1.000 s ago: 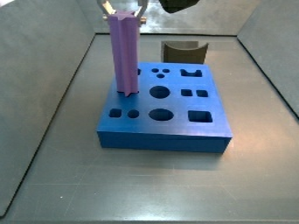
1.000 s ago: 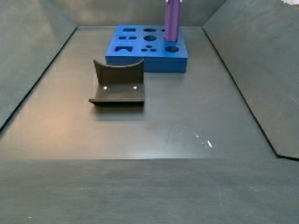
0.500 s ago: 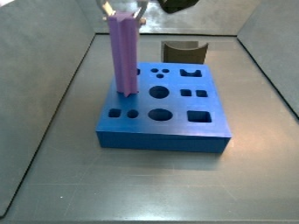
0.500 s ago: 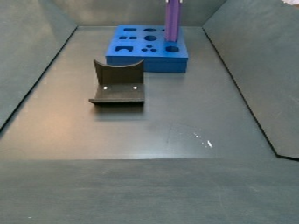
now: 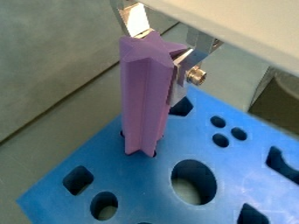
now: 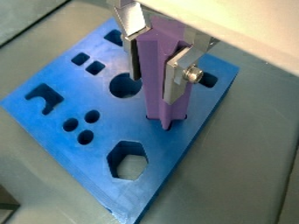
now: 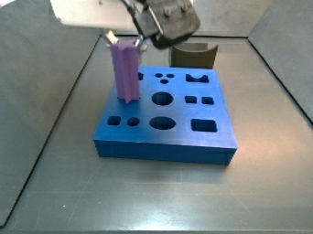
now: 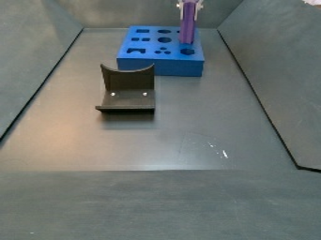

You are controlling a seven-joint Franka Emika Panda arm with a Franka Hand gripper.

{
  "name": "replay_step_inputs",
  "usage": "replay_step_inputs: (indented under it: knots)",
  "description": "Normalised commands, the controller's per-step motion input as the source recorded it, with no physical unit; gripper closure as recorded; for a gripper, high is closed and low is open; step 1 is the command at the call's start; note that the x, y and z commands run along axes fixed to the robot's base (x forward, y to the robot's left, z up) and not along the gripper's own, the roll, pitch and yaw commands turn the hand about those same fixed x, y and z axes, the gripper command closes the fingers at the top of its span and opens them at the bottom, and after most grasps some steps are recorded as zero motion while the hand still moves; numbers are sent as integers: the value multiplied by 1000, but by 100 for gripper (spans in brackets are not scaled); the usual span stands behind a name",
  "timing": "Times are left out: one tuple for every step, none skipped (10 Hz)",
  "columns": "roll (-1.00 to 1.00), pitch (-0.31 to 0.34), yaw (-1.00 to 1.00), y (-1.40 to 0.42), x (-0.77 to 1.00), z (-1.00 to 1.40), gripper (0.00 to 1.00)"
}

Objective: Insert the star object.

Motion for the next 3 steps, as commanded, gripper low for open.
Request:
replay_step_inputs:
  knots:
    - [0, -221, 0, -37, 0, -420, 100]
    - [0, -206, 0, 0, -11, -283, 100]
    - [57, -229, 89, -123, -180, -129, 100]
